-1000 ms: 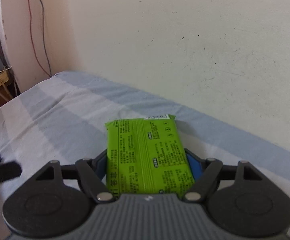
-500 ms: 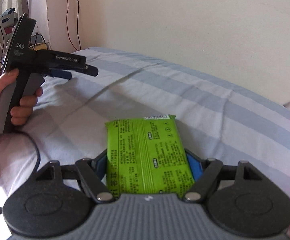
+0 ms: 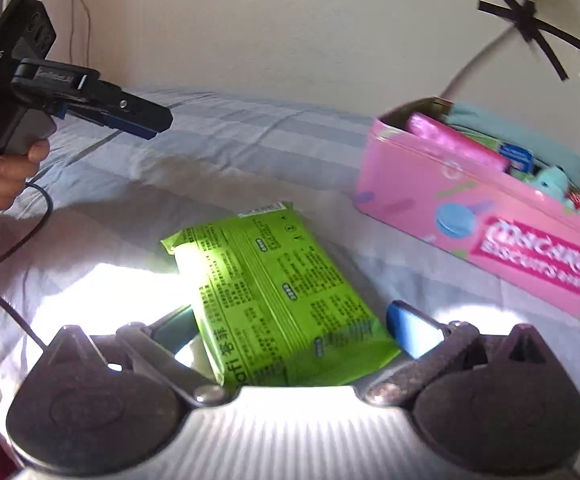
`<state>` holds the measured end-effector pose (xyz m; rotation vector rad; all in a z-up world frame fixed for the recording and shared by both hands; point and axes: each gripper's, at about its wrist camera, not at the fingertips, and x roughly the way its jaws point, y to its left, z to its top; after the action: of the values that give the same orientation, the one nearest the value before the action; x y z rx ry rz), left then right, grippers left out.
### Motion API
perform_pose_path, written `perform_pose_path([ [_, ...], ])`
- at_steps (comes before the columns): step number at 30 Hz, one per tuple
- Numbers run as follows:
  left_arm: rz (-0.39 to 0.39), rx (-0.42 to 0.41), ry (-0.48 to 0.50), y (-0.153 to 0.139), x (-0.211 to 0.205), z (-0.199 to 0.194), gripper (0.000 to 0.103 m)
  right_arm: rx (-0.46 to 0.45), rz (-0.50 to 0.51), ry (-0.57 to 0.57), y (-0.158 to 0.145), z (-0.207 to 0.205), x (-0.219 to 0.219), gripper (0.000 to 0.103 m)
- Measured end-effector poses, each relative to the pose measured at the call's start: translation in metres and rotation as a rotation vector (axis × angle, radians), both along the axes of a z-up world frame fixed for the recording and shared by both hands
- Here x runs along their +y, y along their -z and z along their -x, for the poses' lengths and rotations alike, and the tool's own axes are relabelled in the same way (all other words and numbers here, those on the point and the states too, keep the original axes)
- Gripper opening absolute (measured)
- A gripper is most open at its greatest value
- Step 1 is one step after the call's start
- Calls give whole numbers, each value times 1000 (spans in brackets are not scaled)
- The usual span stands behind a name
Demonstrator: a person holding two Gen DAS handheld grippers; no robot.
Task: Organize objects
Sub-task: 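Carry the lime-green packet over the tin with the right gripper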
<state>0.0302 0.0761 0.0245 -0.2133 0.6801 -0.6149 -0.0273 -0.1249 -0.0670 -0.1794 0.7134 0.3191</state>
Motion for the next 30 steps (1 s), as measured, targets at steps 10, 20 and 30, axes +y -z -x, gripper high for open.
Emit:
perform_pose_path([
  [10,-12,111,188,11,-91,8,92,-39,7,65,3,34,-25,103],
  [20,-79,88,220,6,-127,13,73,-110,-94,47,4,45,-23,57],
  [30,-5,-196,257,-98,-171,-15,73,-326,-112,134,-62,17,-67,54],
])
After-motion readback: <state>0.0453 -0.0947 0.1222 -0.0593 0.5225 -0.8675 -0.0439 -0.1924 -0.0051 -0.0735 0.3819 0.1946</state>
